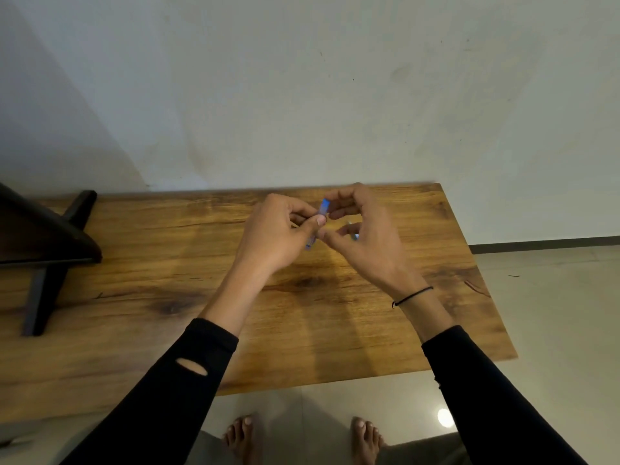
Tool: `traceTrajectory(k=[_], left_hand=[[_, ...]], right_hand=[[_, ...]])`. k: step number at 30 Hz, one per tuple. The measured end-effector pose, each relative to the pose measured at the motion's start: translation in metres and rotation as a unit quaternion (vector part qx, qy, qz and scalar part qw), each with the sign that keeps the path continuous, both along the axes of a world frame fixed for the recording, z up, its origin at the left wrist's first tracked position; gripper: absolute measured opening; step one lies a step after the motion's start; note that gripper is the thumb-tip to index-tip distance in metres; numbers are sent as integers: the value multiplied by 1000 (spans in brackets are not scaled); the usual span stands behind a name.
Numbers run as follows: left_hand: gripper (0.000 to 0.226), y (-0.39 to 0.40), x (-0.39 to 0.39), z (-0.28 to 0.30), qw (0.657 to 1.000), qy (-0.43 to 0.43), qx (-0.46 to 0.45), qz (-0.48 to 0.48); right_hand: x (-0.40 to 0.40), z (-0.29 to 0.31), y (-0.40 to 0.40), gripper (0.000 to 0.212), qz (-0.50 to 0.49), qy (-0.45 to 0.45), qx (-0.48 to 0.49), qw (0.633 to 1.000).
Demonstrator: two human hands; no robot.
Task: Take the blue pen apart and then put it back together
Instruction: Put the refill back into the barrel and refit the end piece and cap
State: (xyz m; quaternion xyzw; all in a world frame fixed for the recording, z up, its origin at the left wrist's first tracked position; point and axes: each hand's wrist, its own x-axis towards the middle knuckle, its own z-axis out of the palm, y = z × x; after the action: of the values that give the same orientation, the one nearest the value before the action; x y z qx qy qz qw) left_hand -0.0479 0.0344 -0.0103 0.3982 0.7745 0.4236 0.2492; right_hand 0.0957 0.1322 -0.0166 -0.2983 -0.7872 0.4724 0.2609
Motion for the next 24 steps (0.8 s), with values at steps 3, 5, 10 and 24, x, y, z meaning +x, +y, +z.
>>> traceTrajectory(k=[3,5,10,24], left_hand=[[10,0,-2,-3,999,-49,10,16],[11,0,-1,-3,998,-61,15,17],[9,1,3,-4,994,-104,21,20],[17,7,15,-38,991,13,-129,8]], right_hand=[[-1,-5,-8,79,25,-79,114,990],[-1,-7,-12,86,25,-101,173,979],[-2,-4,-14,76,-6,-104,229,968],[11,-29,2,91,72,-346,283,892]])
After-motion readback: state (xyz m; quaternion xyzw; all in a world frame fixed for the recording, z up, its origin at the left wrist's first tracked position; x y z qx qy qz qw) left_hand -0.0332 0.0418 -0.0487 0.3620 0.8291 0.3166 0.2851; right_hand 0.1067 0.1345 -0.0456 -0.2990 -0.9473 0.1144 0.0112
